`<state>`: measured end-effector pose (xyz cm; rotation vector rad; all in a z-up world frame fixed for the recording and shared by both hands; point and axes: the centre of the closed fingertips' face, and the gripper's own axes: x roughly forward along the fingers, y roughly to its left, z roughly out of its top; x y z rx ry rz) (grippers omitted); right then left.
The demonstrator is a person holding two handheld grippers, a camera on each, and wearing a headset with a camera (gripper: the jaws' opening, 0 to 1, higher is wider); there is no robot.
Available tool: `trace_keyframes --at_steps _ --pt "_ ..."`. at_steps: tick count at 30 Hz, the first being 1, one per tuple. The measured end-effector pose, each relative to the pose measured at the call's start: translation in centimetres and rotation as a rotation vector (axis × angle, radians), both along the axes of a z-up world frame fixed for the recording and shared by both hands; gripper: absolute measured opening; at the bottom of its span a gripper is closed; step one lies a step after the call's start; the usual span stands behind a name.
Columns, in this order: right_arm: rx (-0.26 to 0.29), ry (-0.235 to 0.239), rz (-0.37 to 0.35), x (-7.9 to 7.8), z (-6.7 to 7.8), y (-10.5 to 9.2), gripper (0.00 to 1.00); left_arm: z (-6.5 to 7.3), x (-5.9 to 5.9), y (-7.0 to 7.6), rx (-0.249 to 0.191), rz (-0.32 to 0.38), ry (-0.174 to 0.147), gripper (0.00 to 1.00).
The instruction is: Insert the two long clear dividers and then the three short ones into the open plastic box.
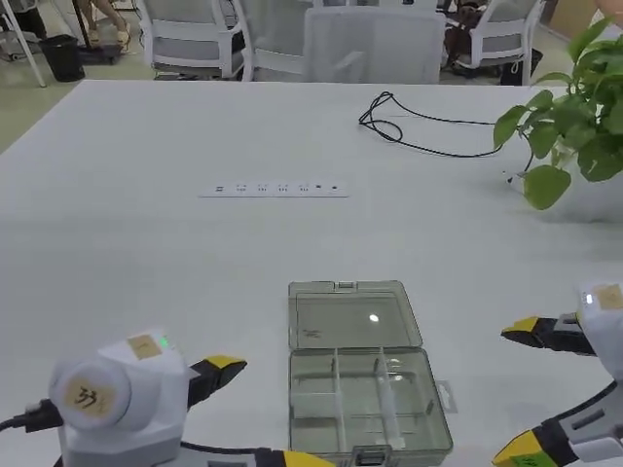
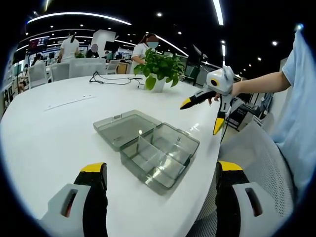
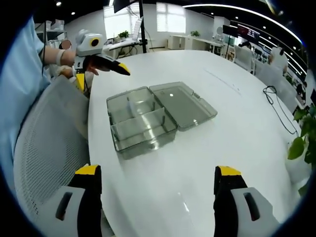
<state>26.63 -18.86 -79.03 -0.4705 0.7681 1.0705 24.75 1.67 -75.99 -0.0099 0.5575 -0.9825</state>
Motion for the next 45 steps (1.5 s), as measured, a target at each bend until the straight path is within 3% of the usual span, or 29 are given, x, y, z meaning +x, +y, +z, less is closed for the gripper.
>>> trace_keyframes --at_steps 6,14,17,26,29,37,45 --pt "-0.027 0.010 -0.018 -0.2 -0.7 -1.8 0.94 -0.1 -0.1 0.0 0.003 0.002 0.004 0.93" --pt "-0.078 0.031 0.040 -0.9 -1.8 -3.2 0.92 -0.2 -0.1 0.4 0.006 0.013 0.006 0.93" --pt "-0.127 0.034 0.078 -1.5 -2.3 -3.5 0.90 -0.3 -0.1 0.6 0.007 0.019 0.009 0.93" --pt "-0.184 0.041 0.138 -1.3 -3.2 -3.8 0.80 -0.4 -0.2 0.8 0.010 0.029 0.012 0.92" --pt "-0.258 0.057 0.205 -1.9 -3.7 -4.3 0.73 -0.5 -0.3 0.9 0.009 0.033 0.014 0.92" --pt "-0.299 0.040 0.259 -1.6 -4.2 -4.2 0.61 -0.5 -0.5 1.3 0.005 0.046 0.017 0.92" --pt "-0.327 0.058 0.304 -1.3 -4.8 -4.3 0.52 -0.5 -0.6 1.9 -0.001 0.063 0.021 0.92"
